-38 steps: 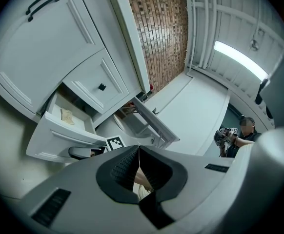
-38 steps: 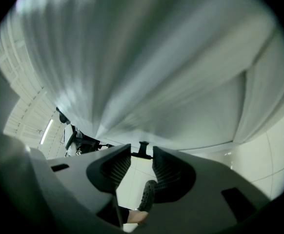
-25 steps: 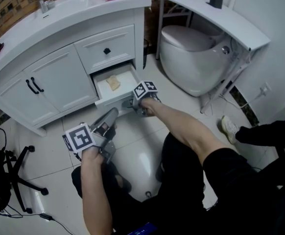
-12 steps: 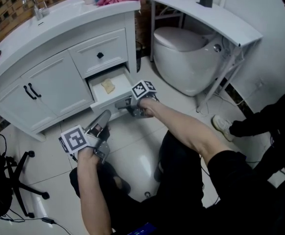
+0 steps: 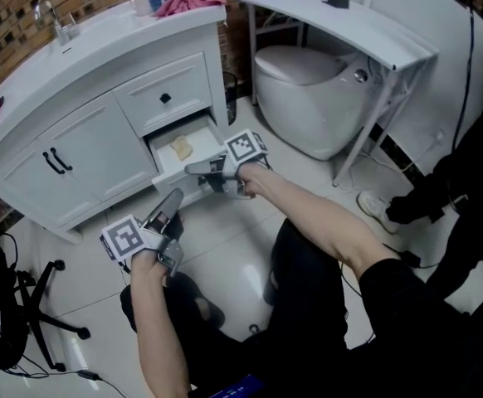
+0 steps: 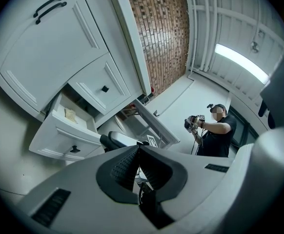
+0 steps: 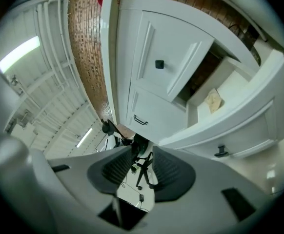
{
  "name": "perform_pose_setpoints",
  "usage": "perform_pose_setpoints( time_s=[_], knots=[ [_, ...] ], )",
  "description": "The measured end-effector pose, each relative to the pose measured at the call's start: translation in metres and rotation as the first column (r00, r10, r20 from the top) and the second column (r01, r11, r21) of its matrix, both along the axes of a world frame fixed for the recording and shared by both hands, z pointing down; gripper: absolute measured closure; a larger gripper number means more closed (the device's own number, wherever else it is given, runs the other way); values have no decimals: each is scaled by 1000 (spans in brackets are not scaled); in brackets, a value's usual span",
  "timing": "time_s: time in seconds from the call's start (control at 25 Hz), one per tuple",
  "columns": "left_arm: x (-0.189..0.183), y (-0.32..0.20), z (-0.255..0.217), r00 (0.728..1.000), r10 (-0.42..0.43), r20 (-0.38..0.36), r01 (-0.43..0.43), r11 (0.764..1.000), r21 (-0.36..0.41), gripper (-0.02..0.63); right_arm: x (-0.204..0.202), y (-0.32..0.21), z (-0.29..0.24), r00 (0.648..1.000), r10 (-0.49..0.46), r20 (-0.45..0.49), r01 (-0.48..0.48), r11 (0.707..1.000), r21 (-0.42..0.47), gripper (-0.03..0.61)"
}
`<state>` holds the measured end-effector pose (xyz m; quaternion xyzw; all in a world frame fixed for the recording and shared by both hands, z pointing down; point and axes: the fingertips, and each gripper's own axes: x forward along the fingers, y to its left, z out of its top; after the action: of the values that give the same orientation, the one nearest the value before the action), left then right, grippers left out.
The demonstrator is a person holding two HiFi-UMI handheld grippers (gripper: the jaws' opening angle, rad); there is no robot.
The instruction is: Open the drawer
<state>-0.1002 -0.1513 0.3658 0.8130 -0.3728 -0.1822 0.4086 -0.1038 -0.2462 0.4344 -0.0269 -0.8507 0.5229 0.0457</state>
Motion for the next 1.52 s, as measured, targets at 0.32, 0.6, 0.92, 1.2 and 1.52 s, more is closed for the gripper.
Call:
perform_pose_setpoints(
  time_s=[0.32, 0.6, 0.92, 1.2, 1.52],
  knots=[
    [14, 12, 1, 1000, -1, -16, 0, 1000, -20, 623, 16, 12, -20, 999, 15, 32, -16, 1000, 22, 434],
    [20, 31, -8, 1000, -13, 27, 13, 1000, 11, 623, 18, 38, -34, 998, -24, 51, 22, 999, 38, 434],
    [27, 68, -11, 999, -30, 42, 28, 999, 37, 623, 19, 86, -48, 994, -86, 69, 80, 993, 84, 434],
    [28, 86, -8, 997, -82, 3, 82, 996, 21, 623, 17, 113, -60, 983, -161, 83, 151, 982, 110, 434],
    [9, 90, -9, 991, -135, 9, 135, 991, 11, 623, 26, 124, -73, 982, -164, 96, 152, 982, 116, 434]
  ],
)
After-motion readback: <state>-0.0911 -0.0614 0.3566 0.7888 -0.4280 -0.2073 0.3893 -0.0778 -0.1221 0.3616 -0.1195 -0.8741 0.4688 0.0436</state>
